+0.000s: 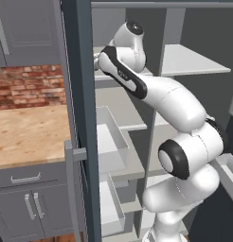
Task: Pick up the frozen chicken drumstick from the freezer, place it on any shelf in the fridge, and close the fridge and freezer doors when done.
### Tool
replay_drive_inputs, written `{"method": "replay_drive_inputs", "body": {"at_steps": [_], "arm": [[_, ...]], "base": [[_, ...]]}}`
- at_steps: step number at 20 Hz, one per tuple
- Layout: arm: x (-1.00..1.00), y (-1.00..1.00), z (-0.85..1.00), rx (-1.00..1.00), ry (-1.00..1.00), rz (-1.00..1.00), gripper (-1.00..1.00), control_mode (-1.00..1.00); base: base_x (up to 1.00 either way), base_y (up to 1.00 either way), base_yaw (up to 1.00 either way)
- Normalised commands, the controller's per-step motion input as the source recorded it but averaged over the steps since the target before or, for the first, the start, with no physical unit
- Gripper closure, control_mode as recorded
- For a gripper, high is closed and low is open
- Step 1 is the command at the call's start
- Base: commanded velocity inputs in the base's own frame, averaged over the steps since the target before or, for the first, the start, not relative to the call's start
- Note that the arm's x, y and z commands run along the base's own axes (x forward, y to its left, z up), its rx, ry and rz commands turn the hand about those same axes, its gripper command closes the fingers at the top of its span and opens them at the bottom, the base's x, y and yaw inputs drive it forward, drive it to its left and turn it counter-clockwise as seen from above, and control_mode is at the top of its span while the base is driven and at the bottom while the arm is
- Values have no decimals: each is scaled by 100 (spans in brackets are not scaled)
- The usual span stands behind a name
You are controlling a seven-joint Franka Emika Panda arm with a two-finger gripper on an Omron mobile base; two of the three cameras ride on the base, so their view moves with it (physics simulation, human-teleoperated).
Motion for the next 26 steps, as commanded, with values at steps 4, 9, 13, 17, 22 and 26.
{"method": "replay_drive_inputs", "body": {"at_steps": [4,9,13,17,22,26], "arm": [[47,30,0,-2,8,0,-100,-100],[44,31,0,0,11,1,-100,-100],[43,22,0,0,11,1,-100,-100],[37,3,0,0,5,3,-100,-100],[29,0,-4,0,3,5,-100,-100],[31,2,-17,0,4,5,-100,-100]], "base": [[0,0,0],[0,0,0],[0,0,0],[0,0,0],[0,0,0],[0,0,0]]}}
